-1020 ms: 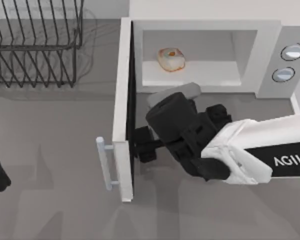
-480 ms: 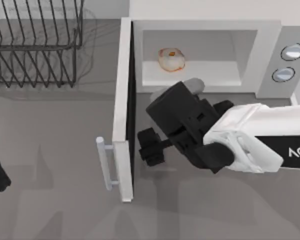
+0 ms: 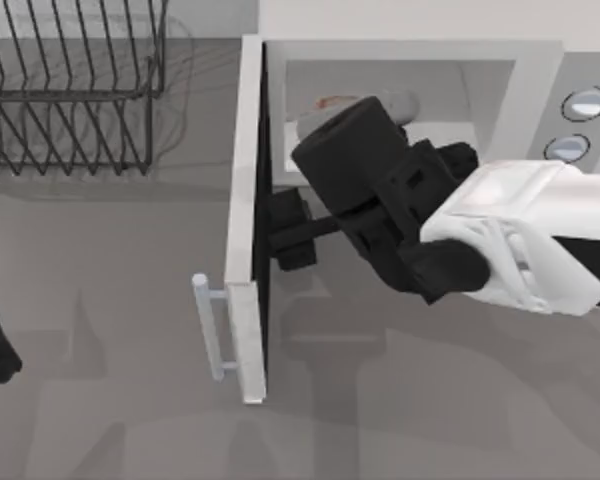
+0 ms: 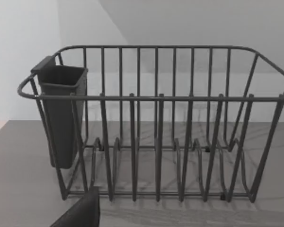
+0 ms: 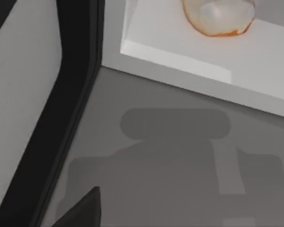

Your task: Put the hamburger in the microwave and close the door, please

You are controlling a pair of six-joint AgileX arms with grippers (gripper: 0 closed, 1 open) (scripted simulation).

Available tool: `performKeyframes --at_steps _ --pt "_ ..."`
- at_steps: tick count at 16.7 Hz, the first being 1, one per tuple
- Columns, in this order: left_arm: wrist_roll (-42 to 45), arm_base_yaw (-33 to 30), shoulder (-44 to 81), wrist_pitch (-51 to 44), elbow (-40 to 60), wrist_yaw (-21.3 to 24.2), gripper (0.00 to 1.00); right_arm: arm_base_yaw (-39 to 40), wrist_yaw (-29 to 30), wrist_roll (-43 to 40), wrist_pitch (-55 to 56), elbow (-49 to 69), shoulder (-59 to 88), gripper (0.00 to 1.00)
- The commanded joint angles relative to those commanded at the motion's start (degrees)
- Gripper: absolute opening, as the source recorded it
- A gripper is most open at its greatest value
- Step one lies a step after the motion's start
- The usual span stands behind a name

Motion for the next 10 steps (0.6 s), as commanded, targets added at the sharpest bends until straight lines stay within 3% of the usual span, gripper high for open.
performKeyframes --at_steps 5,10 --pt "0.0 0.0 0.0 0.0 0.0 0.0 1.00 -0.7 -0.7 -0.5 0.4 -1.2 -1.3 1.00" --pt "0.0 0.0 0.0 0.0 0.0 0.0 1.00 -7.6 -5.3 -3.5 2.6 -10.4 -14.6 1.00"
